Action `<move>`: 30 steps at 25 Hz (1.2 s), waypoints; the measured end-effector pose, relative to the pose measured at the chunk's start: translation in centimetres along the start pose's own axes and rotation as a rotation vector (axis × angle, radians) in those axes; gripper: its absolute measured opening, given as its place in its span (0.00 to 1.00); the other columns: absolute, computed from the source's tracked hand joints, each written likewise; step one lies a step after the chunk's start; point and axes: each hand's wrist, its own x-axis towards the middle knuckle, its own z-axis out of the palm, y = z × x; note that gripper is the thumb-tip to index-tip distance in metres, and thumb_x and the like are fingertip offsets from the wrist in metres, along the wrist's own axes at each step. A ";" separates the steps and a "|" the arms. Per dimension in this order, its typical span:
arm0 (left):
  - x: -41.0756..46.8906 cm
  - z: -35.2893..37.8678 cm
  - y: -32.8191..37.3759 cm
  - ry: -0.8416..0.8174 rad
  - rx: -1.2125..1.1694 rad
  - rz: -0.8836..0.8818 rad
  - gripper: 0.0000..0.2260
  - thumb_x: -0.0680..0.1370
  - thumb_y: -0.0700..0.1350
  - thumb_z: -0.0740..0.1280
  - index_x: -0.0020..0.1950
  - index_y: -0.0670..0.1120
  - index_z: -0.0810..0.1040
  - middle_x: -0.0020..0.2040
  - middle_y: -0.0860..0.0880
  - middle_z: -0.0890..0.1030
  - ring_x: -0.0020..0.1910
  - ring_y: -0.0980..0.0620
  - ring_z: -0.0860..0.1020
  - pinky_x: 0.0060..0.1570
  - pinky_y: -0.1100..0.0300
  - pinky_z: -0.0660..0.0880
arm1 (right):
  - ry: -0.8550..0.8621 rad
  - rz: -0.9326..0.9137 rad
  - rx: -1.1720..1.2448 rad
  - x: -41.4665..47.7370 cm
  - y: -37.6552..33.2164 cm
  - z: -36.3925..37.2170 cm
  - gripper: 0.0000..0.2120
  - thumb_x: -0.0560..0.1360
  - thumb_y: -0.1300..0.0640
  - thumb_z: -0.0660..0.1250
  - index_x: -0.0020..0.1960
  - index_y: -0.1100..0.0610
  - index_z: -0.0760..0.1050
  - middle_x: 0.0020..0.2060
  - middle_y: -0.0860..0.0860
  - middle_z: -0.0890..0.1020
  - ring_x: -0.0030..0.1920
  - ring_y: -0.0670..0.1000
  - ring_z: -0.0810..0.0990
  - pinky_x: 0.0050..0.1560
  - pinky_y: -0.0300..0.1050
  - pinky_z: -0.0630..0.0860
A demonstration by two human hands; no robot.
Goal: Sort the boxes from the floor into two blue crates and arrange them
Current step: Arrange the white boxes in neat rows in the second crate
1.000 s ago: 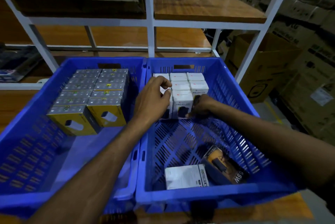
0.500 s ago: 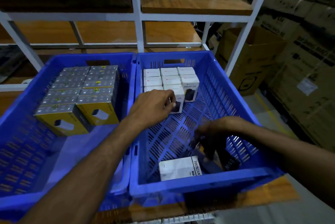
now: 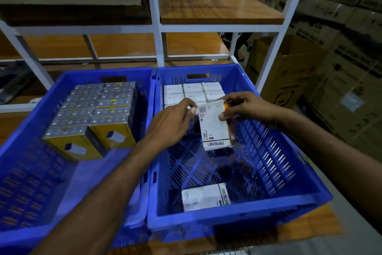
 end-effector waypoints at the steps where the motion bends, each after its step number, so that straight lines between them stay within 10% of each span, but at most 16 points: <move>1: 0.0 0.0 0.0 0.002 -0.016 -0.004 0.09 0.86 0.57 0.53 0.62 0.59 0.69 0.53 0.58 0.84 0.42 0.52 0.82 0.43 0.51 0.78 | 0.018 0.002 0.047 0.1 -0.1 -0.1 0.16 0.73 0.58 0.77 0.61 0.55 0.81 0.53 0.50 0.87 0.53 0.51 0.86 0.52 0.48 0.81; 7: 0.3 0.2 -0.3 -0.061 -0.099 0.037 0.18 0.85 0.50 0.62 0.73 0.62 0.63 0.61 0.63 0.77 0.47 0.54 0.82 0.37 0.54 0.72 | 0.096 0.022 0.187 0.5 -0.5 0.0 0.16 0.77 0.52 0.73 0.62 0.57 0.79 0.50 0.54 0.87 0.48 0.49 0.84 0.51 0.50 0.77; 11: -0.1 -0.1 0.1 -0.047 -0.124 0.119 0.34 0.78 0.53 0.73 0.77 0.64 0.56 0.66 0.63 0.68 0.46 0.59 0.80 0.37 0.53 0.77 | 0.095 0.147 0.383 1.3 -0.4 0.5 0.20 0.81 0.45 0.67 0.66 0.57 0.78 0.66 0.62 0.80 0.60 0.64 0.82 0.63 0.58 0.80; 16: 0.2 -0.1 0.2 0.025 -0.213 0.093 0.28 0.79 0.63 0.66 0.75 0.55 0.63 0.69 0.58 0.66 0.49 0.60 0.79 0.43 0.50 0.80 | -0.046 0.254 0.512 1.0 -0.9 1.1 0.20 0.84 0.44 0.60 0.69 0.55 0.75 0.58 0.60 0.85 0.46 0.57 0.88 0.36 0.46 0.86; 21: 0.7 0.0 -0.3 0.037 -0.277 -0.058 0.29 0.79 0.68 0.60 0.75 0.53 0.67 0.69 0.54 0.72 0.44 0.59 0.82 0.47 0.50 0.78 | 0.017 0.062 0.267 0.7 -1.5 0.9 0.15 0.85 0.46 0.58 0.66 0.45 0.79 0.63 0.51 0.84 0.62 0.56 0.83 0.58 0.52 0.80; 26: 0.7 -0.7 0.7 0.041 -0.363 -0.084 0.21 0.82 0.65 0.56 0.65 0.53 0.76 0.48 0.58 0.83 0.37 0.62 0.83 0.39 0.58 0.73 | 0.037 -0.106 0.110 0.3 -1.8 0.8 0.14 0.81 0.51 0.67 0.66 0.45 0.77 0.61 0.43 0.84 0.66 0.49 0.79 0.60 0.49 0.75; 30: 0.2 -0.4 0.5 -0.053 -0.297 -0.022 0.22 0.82 0.67 0.54 0.66 0.56 0.77 0.47 0.62 0.82 0.44 0.66 0.82 0.43 0.57 0.74 | 0.061 -0.209 0.120 0.0 -2.0 0.4 0.33 0.70 0.50 0.78 0.72 0.48 0.70 0.61 0.47 0.85 0.64 0.50 0.82 0.66 0.58 0.78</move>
